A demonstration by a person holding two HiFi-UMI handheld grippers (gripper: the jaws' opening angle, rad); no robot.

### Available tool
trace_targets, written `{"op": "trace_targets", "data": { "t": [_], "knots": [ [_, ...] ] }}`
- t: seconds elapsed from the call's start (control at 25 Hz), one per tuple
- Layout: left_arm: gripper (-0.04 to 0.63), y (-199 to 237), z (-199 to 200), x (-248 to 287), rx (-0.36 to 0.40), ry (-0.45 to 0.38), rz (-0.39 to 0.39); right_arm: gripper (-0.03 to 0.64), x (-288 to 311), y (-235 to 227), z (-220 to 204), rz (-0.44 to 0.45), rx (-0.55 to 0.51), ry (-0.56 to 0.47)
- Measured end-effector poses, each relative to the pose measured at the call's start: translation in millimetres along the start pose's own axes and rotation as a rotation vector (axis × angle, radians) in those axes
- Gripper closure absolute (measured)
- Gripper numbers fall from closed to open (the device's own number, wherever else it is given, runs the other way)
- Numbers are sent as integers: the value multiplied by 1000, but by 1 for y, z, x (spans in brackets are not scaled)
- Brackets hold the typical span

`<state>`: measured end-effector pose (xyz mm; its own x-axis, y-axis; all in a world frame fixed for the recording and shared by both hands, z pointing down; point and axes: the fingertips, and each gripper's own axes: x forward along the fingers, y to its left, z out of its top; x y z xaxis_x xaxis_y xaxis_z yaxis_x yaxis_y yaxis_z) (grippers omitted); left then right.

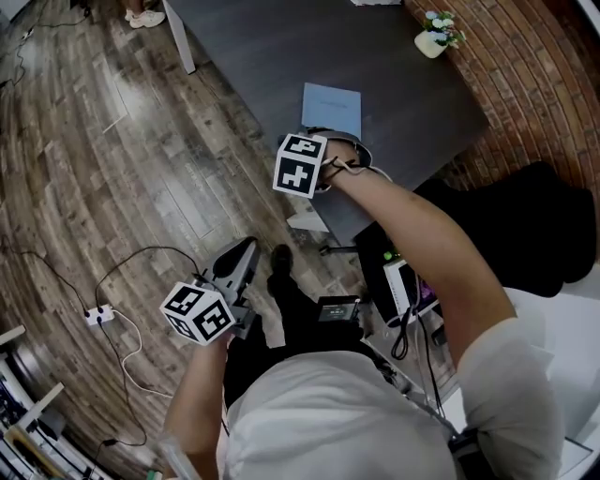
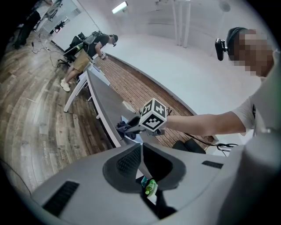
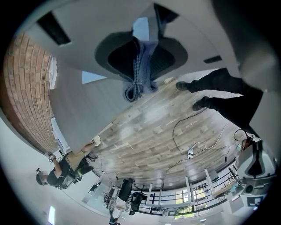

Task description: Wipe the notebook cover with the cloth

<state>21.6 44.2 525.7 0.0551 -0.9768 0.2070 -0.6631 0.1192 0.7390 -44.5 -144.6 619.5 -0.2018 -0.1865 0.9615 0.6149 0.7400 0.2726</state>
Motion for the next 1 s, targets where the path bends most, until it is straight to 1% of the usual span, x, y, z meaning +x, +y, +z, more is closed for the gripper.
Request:
{"op": "trace_targets", "data": {
  "t": [0.2,0.4,0.64,1.0],
  "knots": [
    [586,-2,1,-7,12,7,-17,511,-6,14,0,17,23,-4],
    [586,-9,0,-9,26,20,-36,511,-19,25,2,31,59,-35],
    [586,-18,6,-17,48,25,-60,511,-49,27,10,-3,130,-115],
    [586,-40,34,-41,96,-12,-91,511,-106,35,18,-46,287,-267]
  ]
}}
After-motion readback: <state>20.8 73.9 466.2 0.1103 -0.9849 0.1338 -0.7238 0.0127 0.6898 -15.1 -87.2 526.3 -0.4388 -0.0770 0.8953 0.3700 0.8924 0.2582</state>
